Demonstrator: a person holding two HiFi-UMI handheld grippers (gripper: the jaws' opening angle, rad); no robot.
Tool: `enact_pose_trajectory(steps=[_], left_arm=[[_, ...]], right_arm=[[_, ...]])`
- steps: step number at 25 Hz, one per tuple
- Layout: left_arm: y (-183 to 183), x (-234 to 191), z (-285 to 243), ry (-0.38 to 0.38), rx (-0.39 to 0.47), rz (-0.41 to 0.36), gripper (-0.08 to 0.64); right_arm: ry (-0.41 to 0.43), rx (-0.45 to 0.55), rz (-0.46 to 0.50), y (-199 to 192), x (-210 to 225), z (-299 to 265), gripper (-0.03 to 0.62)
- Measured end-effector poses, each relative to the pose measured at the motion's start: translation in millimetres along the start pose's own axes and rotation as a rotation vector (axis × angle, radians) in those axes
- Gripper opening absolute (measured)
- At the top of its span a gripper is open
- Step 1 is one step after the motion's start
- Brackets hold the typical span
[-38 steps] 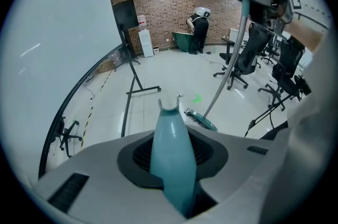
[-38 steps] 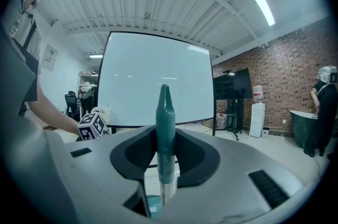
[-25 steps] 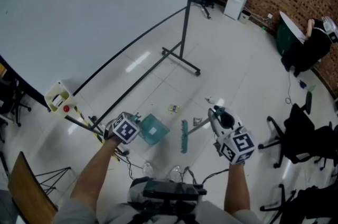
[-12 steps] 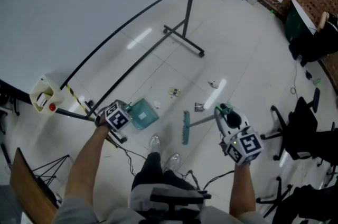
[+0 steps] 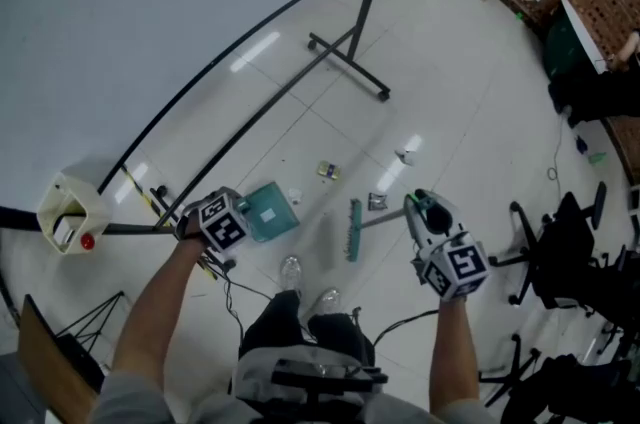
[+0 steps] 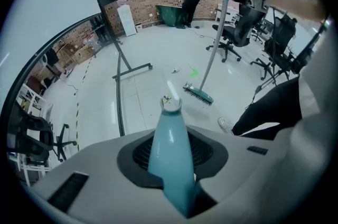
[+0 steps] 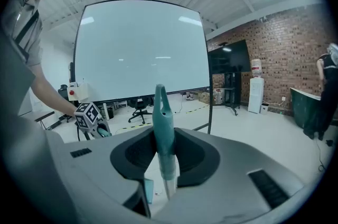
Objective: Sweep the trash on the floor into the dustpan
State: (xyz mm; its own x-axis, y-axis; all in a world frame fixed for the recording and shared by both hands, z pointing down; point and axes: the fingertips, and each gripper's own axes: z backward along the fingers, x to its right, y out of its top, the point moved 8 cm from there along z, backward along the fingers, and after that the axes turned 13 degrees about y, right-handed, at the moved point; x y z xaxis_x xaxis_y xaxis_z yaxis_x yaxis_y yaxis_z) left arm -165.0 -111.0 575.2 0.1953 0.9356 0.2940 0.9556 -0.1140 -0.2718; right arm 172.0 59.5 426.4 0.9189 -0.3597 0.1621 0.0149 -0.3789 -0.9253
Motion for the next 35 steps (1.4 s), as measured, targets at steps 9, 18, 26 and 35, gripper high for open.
enact_pose_trajectory(steps=[9, 18, 26, 35], left_arm=[[24, -10, -8, 0.011, -0.002, -0.017, 0.103], [26, -9, -5, 0.026, 0.014, -0.014, 0.104], [20, -7, -3, 0.015, 0.015, 0.01, 0.104], [11, -7, -2, 0.01, 0.023, 0.016, 0.104]], right_arm=[[0.149, -0.088, 0.011, -17, 38, -112, 0.094], [0.271, -0.039, 0.015, -21, 51, -239, 0.094], [0.372, -0.024, -0.041, -19, 21, -310, 0.092], [0.488, -0.038, -0.074, -23, -20, -316, 0.092]])
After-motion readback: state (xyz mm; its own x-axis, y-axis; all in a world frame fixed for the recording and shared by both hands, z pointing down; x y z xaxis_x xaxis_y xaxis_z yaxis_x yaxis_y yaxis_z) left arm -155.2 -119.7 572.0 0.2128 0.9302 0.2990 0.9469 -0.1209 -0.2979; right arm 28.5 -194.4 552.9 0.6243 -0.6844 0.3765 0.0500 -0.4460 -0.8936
